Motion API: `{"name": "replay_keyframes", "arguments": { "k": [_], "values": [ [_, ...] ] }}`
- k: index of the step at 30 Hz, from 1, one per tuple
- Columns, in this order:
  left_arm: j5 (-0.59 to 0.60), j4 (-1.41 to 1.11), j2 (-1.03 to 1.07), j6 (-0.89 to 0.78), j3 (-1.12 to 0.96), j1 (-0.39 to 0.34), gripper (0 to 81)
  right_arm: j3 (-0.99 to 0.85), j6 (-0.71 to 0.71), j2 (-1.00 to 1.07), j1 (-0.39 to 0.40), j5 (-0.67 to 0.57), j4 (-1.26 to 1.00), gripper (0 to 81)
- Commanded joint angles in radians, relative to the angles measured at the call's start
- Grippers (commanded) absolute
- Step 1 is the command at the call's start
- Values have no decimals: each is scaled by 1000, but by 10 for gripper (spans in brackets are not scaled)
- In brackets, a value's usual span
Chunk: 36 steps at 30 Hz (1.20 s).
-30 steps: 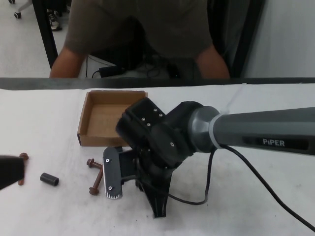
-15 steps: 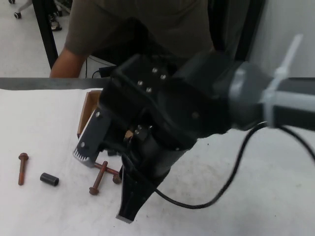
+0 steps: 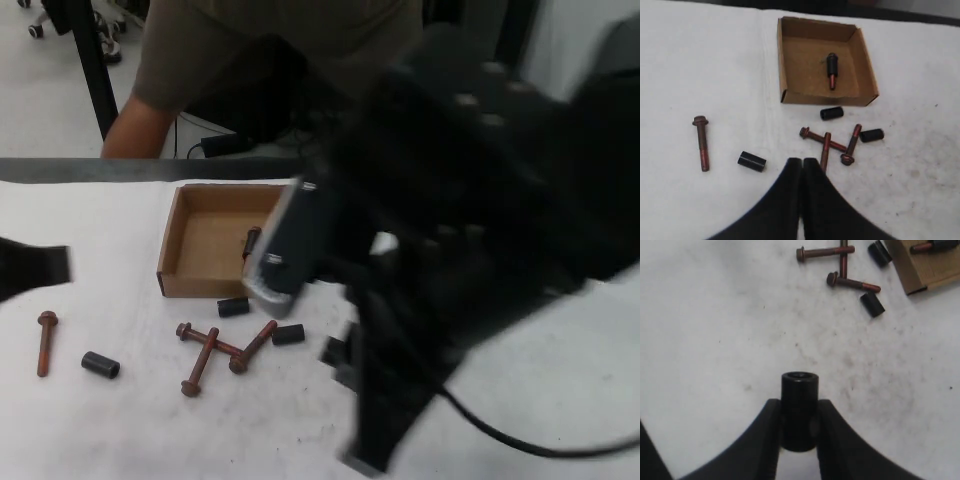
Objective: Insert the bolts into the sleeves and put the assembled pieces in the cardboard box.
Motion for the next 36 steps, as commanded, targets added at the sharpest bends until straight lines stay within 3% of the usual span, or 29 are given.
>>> {"name": "replay_keyframes", "arguments": {
  "k": [1,6,9,20,24,36],
  "values": [
    [-17,-63,106,33,-1,-3,55,69,38,-90,2,-8,63,0],
    [-17,-183,292,55,-1,-3,209,155,110,-229,2,23,120,0],
    [-17,-237,386,56,-1,-1,250,188,129,-295,2,49,121,0],
    [-114,-303,611,81,-3,69,248,215,135,-342,0,68,121,0],
    [-200,-328,639,75,-3,84,248,216,135,-342,0,68,121,0],
    [-263,-436,664,120,-13,93,248,215,135,-342,-2,68,121,0]
  ]
}}
